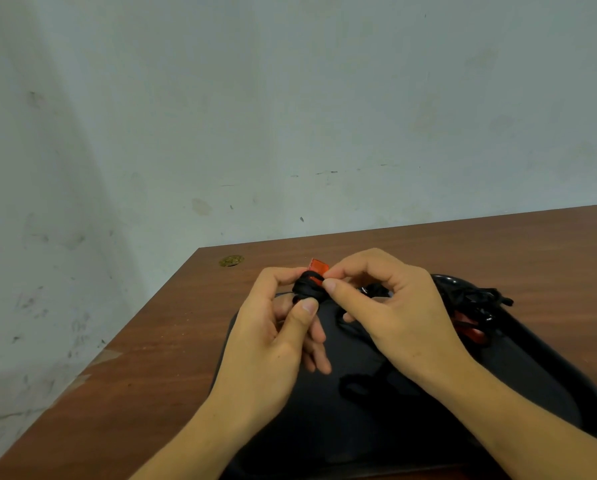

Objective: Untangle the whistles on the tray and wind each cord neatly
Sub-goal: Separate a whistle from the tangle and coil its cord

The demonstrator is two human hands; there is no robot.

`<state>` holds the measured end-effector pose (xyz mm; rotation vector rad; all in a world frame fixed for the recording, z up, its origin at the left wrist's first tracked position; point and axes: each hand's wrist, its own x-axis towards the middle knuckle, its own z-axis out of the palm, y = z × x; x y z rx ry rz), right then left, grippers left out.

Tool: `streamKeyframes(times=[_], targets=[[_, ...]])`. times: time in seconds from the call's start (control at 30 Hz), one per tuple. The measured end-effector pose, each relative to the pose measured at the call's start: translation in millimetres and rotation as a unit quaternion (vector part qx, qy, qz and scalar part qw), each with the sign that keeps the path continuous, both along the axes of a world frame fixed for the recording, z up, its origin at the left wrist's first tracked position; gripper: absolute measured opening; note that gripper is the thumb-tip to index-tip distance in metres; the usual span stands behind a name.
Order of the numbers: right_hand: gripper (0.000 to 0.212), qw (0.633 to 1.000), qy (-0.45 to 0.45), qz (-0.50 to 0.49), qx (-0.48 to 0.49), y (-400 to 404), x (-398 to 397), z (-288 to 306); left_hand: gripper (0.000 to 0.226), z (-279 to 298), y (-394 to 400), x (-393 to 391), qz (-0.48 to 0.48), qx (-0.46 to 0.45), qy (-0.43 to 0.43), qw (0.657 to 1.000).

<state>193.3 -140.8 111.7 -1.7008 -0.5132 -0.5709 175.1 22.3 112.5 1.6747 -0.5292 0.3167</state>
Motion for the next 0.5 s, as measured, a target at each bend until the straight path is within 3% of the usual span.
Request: streamKeyframes(times=[0.23,0.5], targets=[[0.009,0.997,0.03,0.068,0.016,-0.7,-1.6,1.6,0.022,-0.9,0.9,1.7,0.005,0.019,0.009,1.0],[0.012,0.999,-0.008,0.03,-0.032,1.6,-0.6,-2.5,0.023,-1.5,1.7,2.6,-0.024,-0.036,0.048,0.998]])
